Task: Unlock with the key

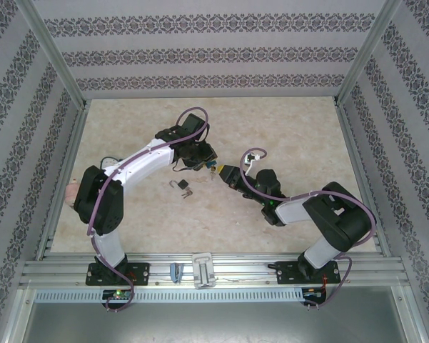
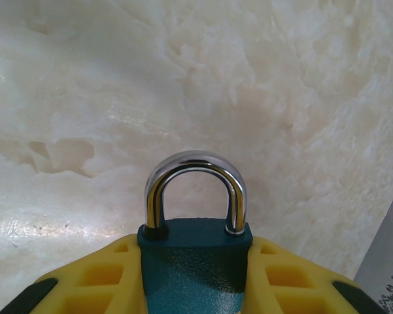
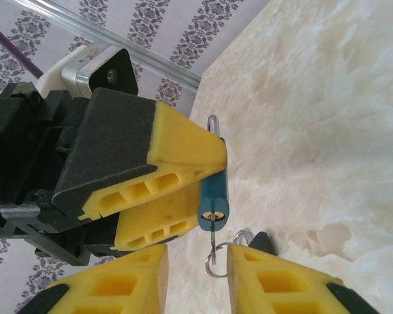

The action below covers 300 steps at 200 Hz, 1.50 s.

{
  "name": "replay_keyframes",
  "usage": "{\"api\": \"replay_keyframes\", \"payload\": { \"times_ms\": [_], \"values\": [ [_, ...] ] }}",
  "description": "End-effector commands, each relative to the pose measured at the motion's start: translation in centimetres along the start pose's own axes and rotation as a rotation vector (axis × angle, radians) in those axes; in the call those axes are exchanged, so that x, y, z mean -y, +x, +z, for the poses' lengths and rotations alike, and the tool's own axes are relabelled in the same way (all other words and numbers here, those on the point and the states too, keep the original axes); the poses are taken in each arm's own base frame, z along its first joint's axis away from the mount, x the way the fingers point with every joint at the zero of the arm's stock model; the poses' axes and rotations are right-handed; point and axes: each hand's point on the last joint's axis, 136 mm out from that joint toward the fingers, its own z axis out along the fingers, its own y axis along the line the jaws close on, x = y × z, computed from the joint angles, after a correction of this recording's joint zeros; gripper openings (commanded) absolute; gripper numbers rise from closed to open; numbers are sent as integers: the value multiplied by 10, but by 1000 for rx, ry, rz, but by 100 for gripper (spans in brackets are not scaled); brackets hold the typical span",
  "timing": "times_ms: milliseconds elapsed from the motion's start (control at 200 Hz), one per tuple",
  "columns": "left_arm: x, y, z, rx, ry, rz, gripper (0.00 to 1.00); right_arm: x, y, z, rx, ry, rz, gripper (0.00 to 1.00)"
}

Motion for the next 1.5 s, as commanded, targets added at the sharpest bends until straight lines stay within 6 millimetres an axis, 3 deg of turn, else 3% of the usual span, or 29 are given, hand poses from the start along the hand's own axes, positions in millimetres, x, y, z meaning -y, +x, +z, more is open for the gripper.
{"api": "replay_keyframes", "payload": {
  "times_ms": [0, 265, 480, 744, 959, 1099, 1494],
  "values": [
    [19, 7, -18, 4, 73, 33, 26, -11, 4, 6, -22, -46, -10, 32],
    [24, 9, -19, 3, 85, 35, 26, -6, 4, 14, -22, -41, 10, 28],
    [27, 11, -20, -4, 95, 35, 26, -9, 2, 18, -21, -53, 10, 9],
    [40, 20, -20, -34, 160, 43, 24, -11, -11, 25, 14, -72, 34, 0],
    [58, 22, -29, -29, 324, 71, 23, -18, -23, 26, 33, -152, 117, 0],
    [78, 17, -46, -11, 518, 88, 21, -34, -26, 21, 30, -192, 113, 0],
    [105, 16, -106, 27, 871, 151, 18, -67, -37, 14, 19, -280, 181, 0]
  ]
}}
